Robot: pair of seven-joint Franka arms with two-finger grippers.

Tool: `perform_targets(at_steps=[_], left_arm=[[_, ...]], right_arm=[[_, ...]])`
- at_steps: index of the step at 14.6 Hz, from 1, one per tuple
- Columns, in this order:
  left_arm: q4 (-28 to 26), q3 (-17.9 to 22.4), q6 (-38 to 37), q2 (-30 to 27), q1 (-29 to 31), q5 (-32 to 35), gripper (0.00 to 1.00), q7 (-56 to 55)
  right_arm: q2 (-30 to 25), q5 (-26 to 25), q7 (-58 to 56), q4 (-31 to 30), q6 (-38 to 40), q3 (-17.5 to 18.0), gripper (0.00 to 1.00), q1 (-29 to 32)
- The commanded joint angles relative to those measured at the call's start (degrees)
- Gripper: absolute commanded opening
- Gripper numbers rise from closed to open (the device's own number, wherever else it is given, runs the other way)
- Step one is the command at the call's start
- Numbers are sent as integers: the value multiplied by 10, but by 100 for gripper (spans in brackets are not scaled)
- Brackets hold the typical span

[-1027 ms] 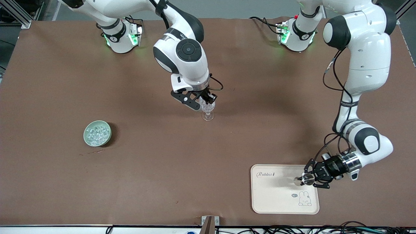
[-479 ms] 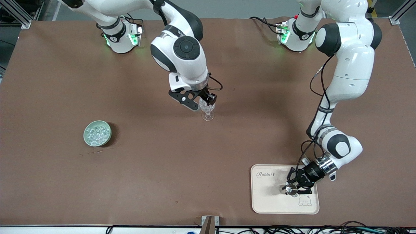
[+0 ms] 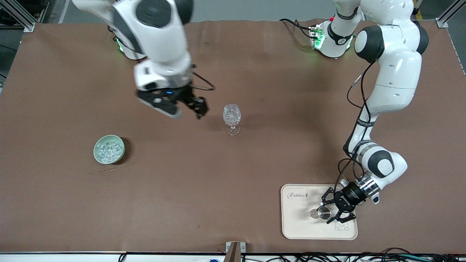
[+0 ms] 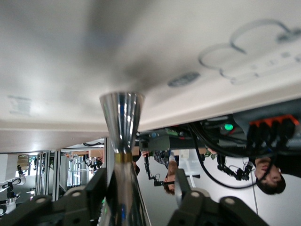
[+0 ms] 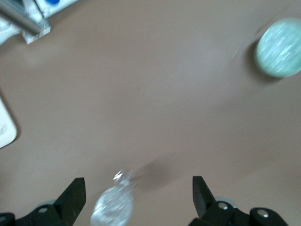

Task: Pour wine and add ice with both arms
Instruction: 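Set the jigger on the white tray while the right gripper withdraws, then open the left gripper and lift it away from the tray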

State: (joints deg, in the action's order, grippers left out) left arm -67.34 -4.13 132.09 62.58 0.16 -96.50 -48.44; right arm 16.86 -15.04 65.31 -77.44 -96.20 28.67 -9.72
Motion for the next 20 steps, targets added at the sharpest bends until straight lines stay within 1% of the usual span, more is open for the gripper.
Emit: perform_targets(at_steps=[1,3,5,7,8,9,11,12,13,15,16,17,18,20], left_arm=[[-73,10,-24,-65,3,22,100,8],[-154,36,-43,-123,1,53,100,40],[-214,87,-97,-172,-4,96,100,97],[-236,125,-174,-199,2,189,100,153],[-237,140,-219,-205,7,235,100,182],[-237,156,-254,-213,7,289,100,208],[-237,160,-266,-241,6,405,100,249],[-235,159,-267,-260,5,476,100,268],[-235,156,-267,-278,5,530,100,286],[-230,148,-266,-318,2,607,100,334],[-223,143,-266,-338,2,646,100,345],[-212,132,-268,-358,4,685,100,353],[-202,118,-269,-371,5,719,100,360],[-179,86,-269,-388,2,844,100,356]], right_arm=[[-58,3,-115,-24,22,-45,100,42],[-82,15,-184,-24,28,-105,100,41],[-100,49,-262,-25,29,-172,100,41],[-113,70,-359,-25,41,-228,100,41],[-124,87,-403,-25,50,-258,100,42],[-133,98,-436,-25,59,-280,100,44],[-143,118,-522,-25,80,-287,100,80],[-149,121,-546,-25,87,-292,100,81],[-150,121,-551,-25,92,-302,100,78],[-150,126,-556,-25,94,-306,100,77],[-149,145,-556,-25,101,-308,100,78],[-149,169,-557,-24,110,-317,100,77],[-148,175,-562,-24,111,-327,100,75],[-148,171,-589,-24,111,-331,100,75]])
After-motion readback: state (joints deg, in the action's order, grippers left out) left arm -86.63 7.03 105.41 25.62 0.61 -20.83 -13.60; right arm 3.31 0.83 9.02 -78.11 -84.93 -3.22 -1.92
